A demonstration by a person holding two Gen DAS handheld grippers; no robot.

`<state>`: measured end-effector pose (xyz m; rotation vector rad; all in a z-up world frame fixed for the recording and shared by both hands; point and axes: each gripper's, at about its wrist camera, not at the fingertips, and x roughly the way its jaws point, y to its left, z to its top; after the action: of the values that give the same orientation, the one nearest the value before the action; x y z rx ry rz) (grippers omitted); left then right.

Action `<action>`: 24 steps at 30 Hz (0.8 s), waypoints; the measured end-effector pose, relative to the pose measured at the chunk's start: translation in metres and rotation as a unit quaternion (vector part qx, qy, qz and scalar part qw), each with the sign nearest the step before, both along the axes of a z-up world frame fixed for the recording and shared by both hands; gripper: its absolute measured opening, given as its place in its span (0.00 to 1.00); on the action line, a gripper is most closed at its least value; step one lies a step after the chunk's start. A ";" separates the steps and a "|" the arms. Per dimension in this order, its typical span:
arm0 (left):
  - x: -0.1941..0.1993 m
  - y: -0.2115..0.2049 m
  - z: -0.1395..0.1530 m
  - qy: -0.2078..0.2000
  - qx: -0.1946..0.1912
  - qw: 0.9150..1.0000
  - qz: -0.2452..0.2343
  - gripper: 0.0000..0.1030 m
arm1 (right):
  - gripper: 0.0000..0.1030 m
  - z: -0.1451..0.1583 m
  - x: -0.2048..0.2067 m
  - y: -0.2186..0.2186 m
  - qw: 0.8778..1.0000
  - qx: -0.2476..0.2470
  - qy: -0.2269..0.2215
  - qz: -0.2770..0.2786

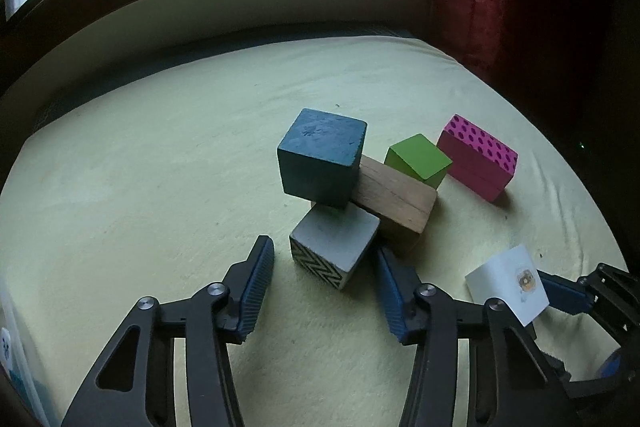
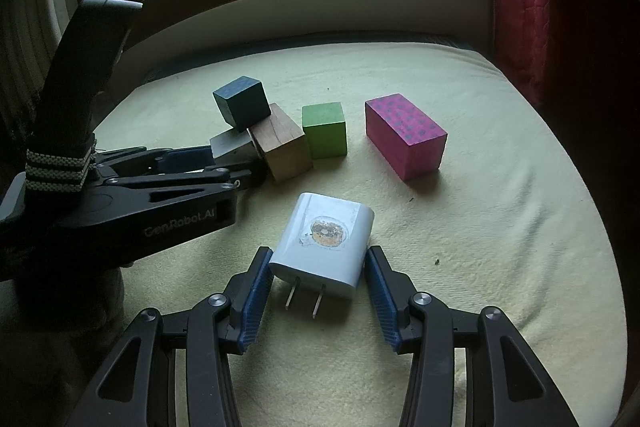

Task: Organize rigid objects
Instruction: 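Grasp the grey chevron cube with the left tool while the right holds the charger, then carry the chevron cube into the container and open the left tool while the right carries the charger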

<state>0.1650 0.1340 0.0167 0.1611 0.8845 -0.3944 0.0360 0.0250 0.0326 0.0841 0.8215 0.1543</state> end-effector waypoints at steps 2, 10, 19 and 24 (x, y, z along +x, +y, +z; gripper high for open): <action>0.001 0.001 0.000 0.001 -0.004 1.000 -0.002 0.45 | 0.49 0.000 0.000 0.001 1.000 -0.001 0.000 0.000; -0.010 0.012 0.001 -0.004 -0.014 1.000 0.001 0.37 | 0.49 0.000 0.000 0.001 1.000 -0.003 0.000 -0.001; -0.021 0.014 0.004 -0.008 -0.031 0.999 0.023 0.36 | 0.49 -0.002 0.000 0.002 1.000 -0.006 0.000 -0.002; -0.033 0.023 0.006 -0.018 -0.032 0.998 0.041 0.36 | 0.49 -0.002 0.000 0.004 1.000 -0.009 0.001 -0.003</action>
<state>0.1321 0.1565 0.0227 0.0723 0.8397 -0.3412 0.0362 0.0295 0.0302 0.0692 0.8238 0.1415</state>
